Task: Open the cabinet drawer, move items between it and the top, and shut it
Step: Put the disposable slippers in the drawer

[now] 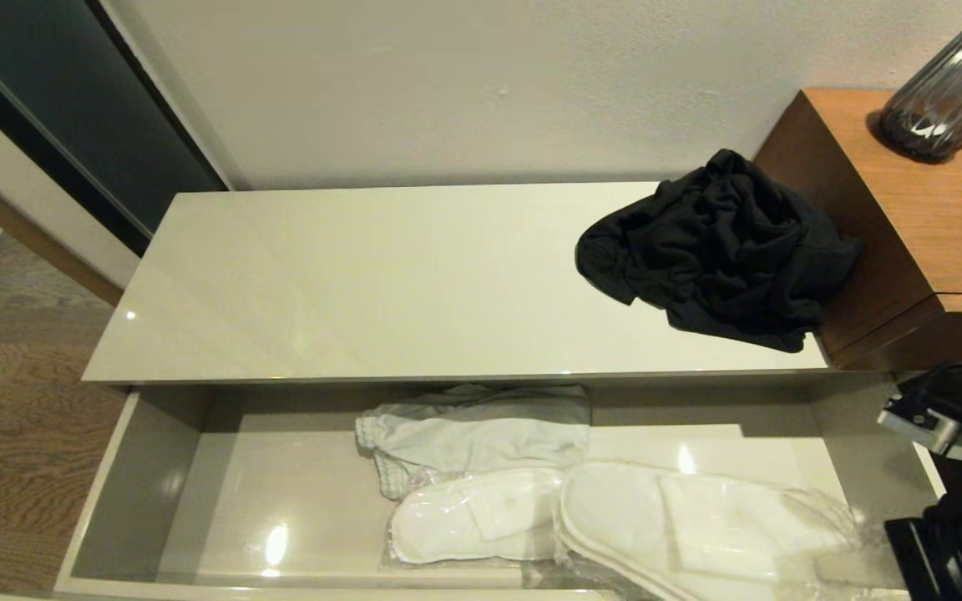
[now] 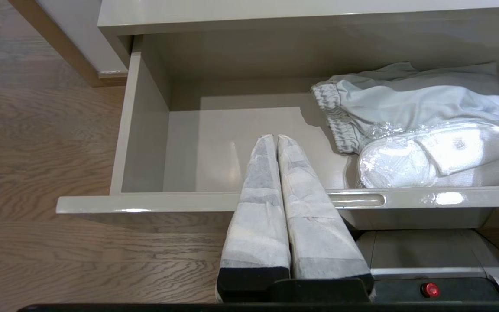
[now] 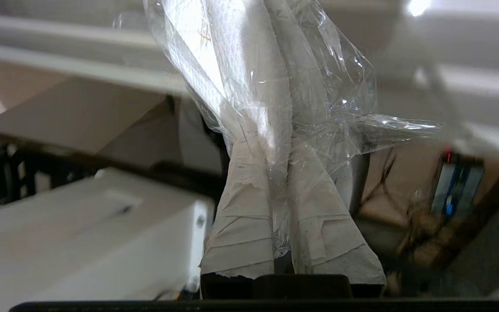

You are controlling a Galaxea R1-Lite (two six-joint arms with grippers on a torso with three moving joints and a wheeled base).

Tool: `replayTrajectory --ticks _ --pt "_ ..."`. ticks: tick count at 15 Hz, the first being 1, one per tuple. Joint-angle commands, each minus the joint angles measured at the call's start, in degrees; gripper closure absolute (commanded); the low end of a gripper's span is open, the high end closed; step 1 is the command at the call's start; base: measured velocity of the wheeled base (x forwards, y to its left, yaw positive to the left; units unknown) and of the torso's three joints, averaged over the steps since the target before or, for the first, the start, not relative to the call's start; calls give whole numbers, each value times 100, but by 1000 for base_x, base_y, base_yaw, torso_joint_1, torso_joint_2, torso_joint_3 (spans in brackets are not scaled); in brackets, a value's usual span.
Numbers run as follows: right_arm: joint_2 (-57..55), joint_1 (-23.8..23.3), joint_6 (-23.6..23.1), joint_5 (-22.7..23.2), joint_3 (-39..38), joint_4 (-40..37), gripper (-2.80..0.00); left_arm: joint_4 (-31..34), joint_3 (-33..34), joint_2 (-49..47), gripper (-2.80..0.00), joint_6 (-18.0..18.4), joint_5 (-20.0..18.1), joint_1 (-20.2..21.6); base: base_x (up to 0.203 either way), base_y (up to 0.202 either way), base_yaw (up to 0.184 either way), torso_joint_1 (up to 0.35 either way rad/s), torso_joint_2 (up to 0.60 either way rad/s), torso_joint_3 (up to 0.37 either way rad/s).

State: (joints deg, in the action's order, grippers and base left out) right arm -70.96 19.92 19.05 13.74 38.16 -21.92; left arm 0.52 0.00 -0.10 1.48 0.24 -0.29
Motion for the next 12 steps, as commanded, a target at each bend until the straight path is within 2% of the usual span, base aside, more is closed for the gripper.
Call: replayTrajectory --ticks 1,3,9,12 --pt "-446 -146 -118 -17 -404 972 0 0 0 -8 0 2 2 2 0 0 0 0 0 0" --pt "-870 -275 -176 -34 -423 1648 0 0 0 -8 0 2 2 3 0 0 0 0 0 0" --pt "-2147 -322 -203 -227 22 2494 0 0 0 -8 0 2 2 3 0 0 0 0 0 0" --pt "-2986 -322 -441 -264 162 3055 0 8 0 -8 0 2 2 3 0 0 0 0 0 0"
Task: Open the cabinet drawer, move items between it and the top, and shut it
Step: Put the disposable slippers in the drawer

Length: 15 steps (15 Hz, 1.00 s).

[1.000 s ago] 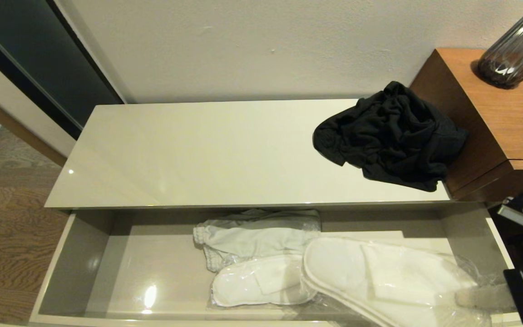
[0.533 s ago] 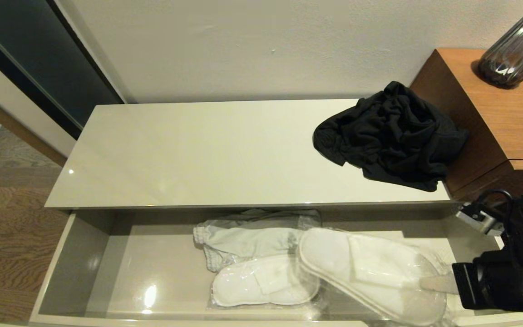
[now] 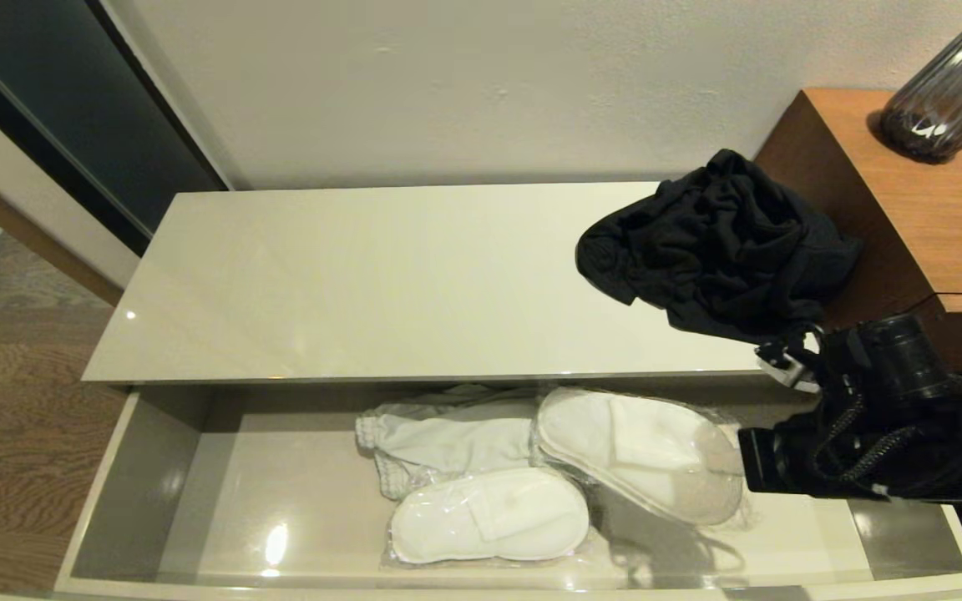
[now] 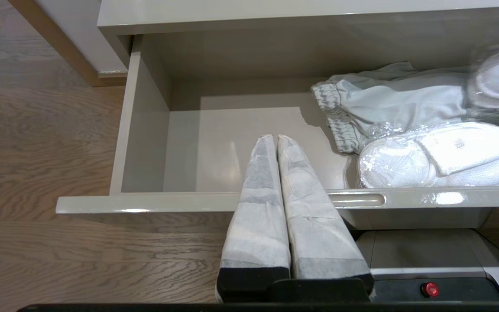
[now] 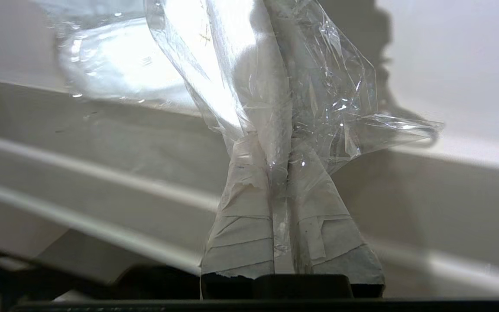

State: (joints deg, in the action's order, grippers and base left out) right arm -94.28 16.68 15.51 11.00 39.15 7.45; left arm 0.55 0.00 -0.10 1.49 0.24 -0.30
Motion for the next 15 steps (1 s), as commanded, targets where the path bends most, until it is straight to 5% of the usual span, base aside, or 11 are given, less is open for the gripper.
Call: replayTrajectory --ticks 1,15 --pt "-825 0 -193 11 96 196 0 -2 0 -8 0 1 2 -5 0 0 0 0 0 0" --pt "-1699 -103 -356 -10 84 925 0 -2 0 -8 0 1 2 4 0 0 0 0 0 0"
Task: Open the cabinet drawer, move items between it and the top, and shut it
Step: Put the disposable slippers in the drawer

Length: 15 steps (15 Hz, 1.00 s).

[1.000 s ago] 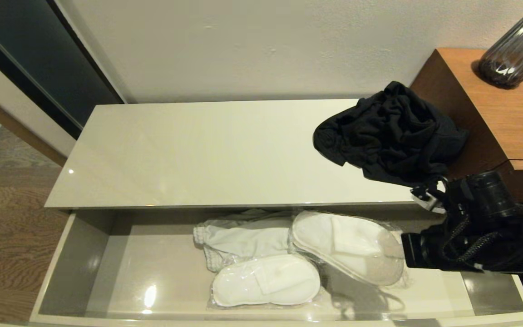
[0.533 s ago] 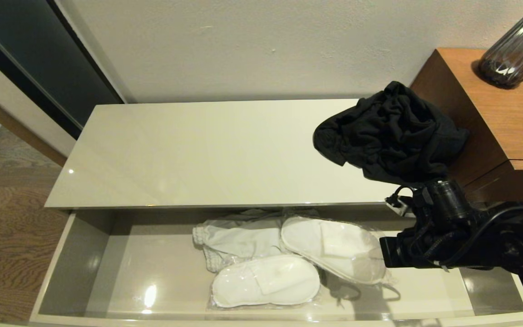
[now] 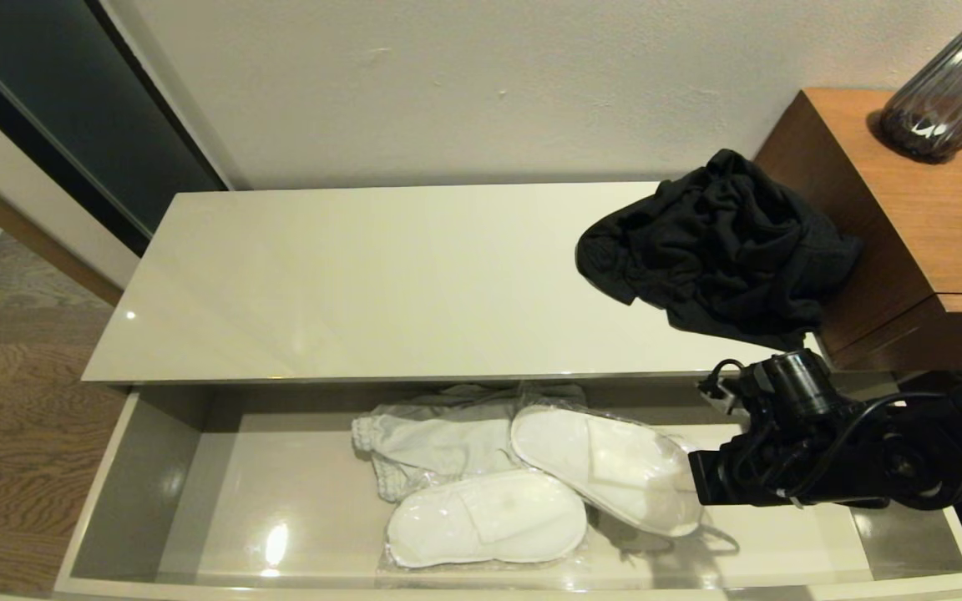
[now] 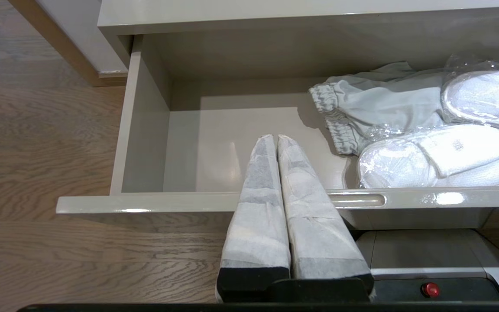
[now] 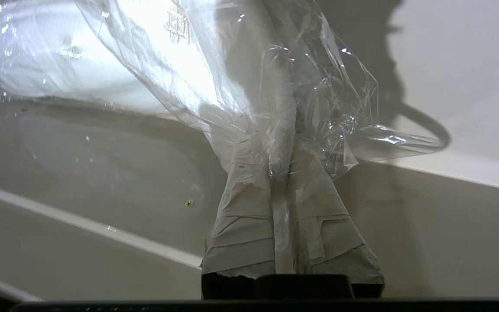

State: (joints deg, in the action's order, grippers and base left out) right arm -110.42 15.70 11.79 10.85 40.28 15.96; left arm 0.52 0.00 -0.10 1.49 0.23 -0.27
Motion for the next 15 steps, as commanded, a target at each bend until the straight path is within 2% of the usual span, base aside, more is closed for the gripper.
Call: replayTrajectory --ticks 1,3,4,15 --pt "-85 -6 16 -4 -38 109 0 0 0 -8 0 1 4 0 0 0 0 0 0 0" --pt "-94 -6 16 -127 -38 109 0 0 0 -8 0 1 4 0 0 0 0 0 0 0" --pt "-85 -6 24 -118 -37 109 -280 0 0 -8 0 1 4 0 0 0 0 0 0 0" --pt "435 -6 43 -92 -230 100 -280 0 0 -8 0 1 4 0 0 0 0 0 0 0"
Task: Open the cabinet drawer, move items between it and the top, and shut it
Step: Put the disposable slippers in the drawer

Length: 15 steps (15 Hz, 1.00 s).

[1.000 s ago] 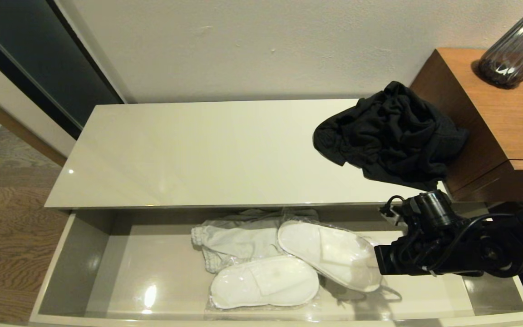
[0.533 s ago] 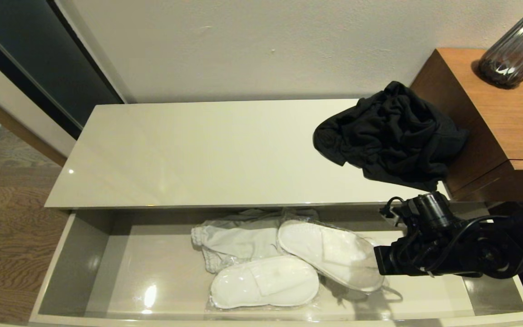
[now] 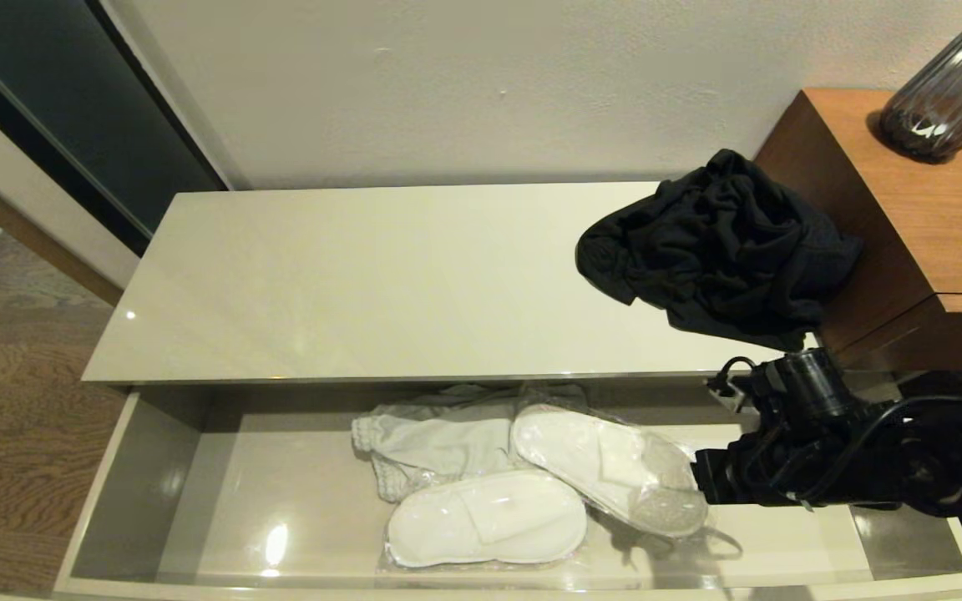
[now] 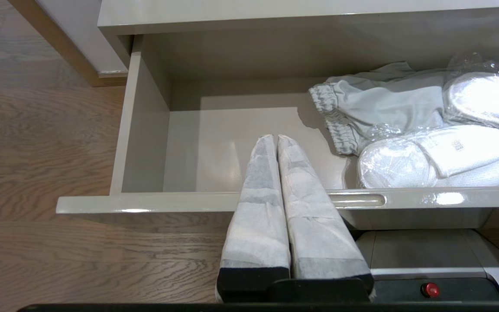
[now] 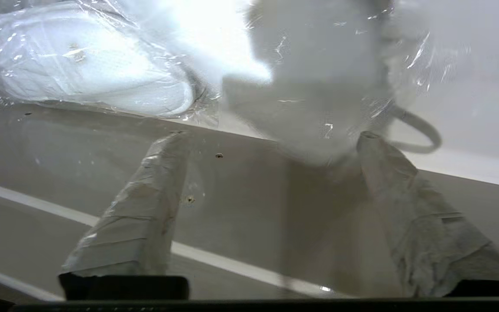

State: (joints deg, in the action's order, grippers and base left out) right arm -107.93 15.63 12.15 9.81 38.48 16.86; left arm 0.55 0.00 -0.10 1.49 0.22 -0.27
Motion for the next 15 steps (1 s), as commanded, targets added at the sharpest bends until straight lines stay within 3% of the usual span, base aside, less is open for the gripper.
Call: replayTrajectory --ticks 1,11,15 --pt "281 2 6 12 -86 2 -280 7 0 -8 0 1 4 0 0 0 0 0 0 0" --pt "492 2 4 21 -139 -34 -280 -2 0 -8 0 1 4 0 0 0 0 0 0 0" --pt "1106 3 19 -21 -8 -205 -280 -2 0 -8 0 1 4 -8 0 0 0 0 0 0"
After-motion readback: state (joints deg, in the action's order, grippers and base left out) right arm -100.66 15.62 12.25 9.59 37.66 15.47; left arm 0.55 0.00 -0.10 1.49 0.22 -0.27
